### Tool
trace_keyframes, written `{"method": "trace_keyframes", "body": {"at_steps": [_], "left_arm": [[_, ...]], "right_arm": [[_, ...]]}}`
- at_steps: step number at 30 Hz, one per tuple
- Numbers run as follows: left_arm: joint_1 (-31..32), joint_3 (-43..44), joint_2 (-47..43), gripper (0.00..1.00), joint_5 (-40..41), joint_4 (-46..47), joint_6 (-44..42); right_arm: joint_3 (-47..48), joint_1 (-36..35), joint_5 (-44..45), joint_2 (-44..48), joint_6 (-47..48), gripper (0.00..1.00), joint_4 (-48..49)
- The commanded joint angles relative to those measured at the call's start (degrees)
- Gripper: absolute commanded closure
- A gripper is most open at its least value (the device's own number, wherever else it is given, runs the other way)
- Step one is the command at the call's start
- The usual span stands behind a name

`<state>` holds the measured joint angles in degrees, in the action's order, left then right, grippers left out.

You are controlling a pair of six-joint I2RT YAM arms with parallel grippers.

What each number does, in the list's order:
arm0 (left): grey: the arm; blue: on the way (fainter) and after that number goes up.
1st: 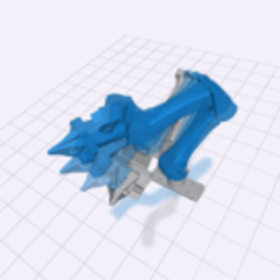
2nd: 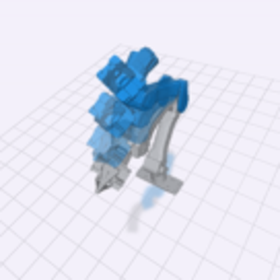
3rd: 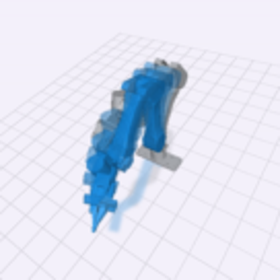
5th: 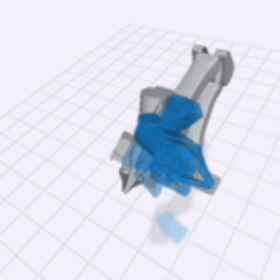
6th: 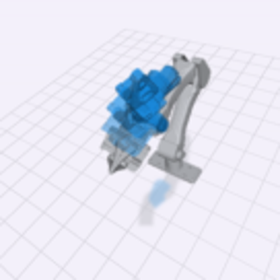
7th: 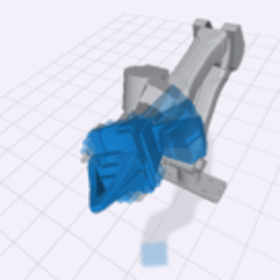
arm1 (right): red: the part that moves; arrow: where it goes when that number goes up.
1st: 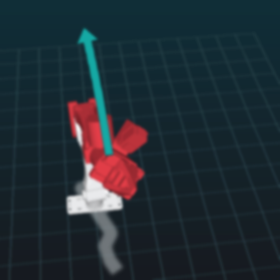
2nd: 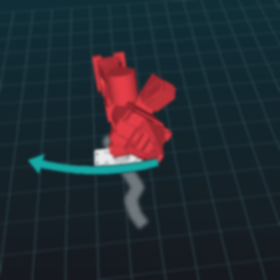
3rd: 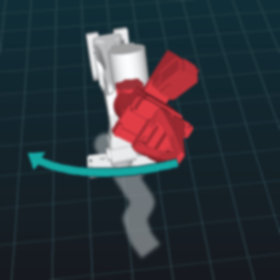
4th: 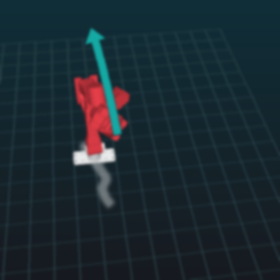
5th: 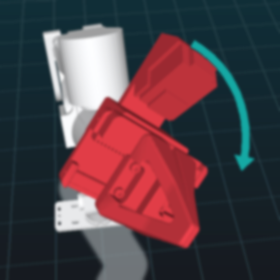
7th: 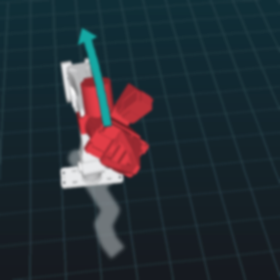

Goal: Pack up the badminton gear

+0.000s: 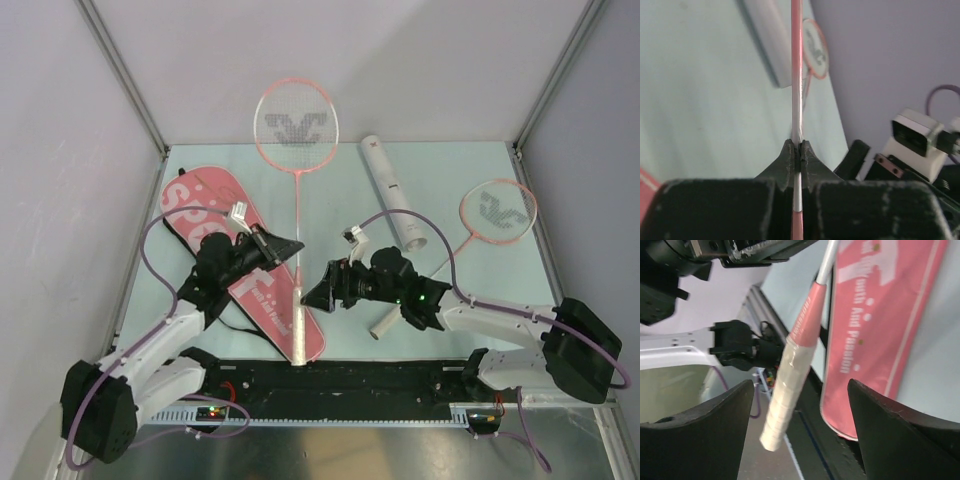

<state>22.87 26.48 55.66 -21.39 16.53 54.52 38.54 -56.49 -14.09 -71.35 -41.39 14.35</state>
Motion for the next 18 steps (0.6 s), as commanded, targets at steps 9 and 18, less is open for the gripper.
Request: {"method": "trace_keyframes", "body": {"at_steps": [9, 18], "left_arm": [[5.37, -2.99, -9.67, 1.0, 4.7, 18.03, 4.95], [5.56, -7.52, -15.02, 1.0, 7.77, 19.67, 8.43]], "right_arm": [[-1.95, -0.87, -9.36, -6.94, -10.01, 0.3, 28.9], [-5.72, -2.99, -3.94, -5.43, -8.39, 0.79, 35.36]]}}
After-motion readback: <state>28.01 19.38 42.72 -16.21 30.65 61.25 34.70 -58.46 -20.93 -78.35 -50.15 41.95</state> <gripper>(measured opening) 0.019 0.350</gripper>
